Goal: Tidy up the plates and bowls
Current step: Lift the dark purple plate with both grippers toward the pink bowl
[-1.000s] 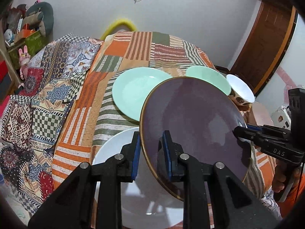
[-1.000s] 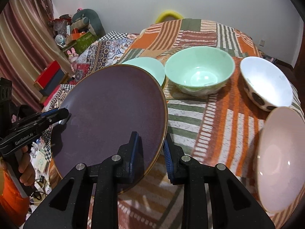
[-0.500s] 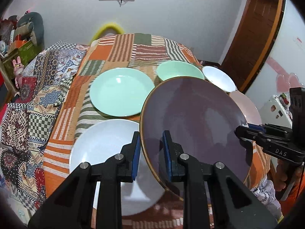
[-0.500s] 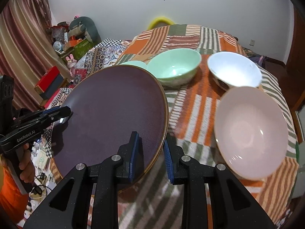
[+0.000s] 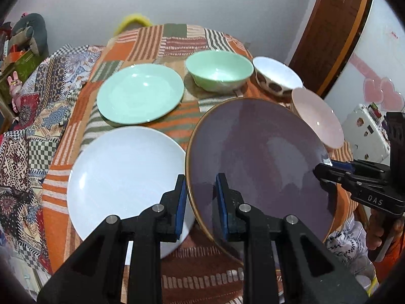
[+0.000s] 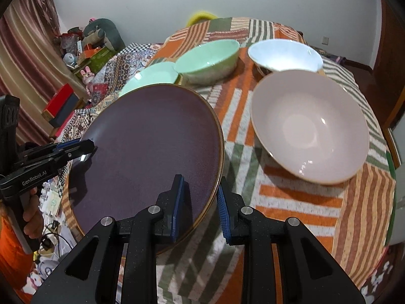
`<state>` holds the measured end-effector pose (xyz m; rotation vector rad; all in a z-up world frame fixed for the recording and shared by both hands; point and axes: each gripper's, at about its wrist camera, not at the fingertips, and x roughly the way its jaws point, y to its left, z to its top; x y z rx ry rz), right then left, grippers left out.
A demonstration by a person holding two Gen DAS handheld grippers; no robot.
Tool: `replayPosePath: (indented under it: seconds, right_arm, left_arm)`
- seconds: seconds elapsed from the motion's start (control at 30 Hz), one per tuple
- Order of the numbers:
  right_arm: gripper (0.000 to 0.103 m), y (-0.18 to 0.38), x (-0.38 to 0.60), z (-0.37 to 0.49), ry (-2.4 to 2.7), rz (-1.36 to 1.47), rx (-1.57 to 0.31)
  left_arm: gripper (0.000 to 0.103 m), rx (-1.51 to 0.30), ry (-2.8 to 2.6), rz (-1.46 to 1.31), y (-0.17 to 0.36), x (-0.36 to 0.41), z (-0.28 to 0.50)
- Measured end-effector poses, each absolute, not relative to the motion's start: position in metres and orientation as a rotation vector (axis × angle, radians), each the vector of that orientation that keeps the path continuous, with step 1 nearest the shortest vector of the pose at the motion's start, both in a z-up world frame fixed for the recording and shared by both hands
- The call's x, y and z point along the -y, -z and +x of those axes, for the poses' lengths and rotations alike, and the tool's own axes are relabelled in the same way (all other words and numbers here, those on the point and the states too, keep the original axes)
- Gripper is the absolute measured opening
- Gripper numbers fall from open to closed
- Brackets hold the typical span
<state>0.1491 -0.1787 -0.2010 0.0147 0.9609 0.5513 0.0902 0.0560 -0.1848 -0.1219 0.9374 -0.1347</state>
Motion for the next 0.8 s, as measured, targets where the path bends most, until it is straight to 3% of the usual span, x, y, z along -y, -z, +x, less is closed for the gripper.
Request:
replayPosePath:
  seconds: [0.8]
  right_arm:
    - [0.023, 0.234, 0.208, 0.153, -0.481, 0.048, -1.056]
  left_arm:
    - [0.022, -1.06, 0.186, -0.104, 0.234, -0.028, 0.117]
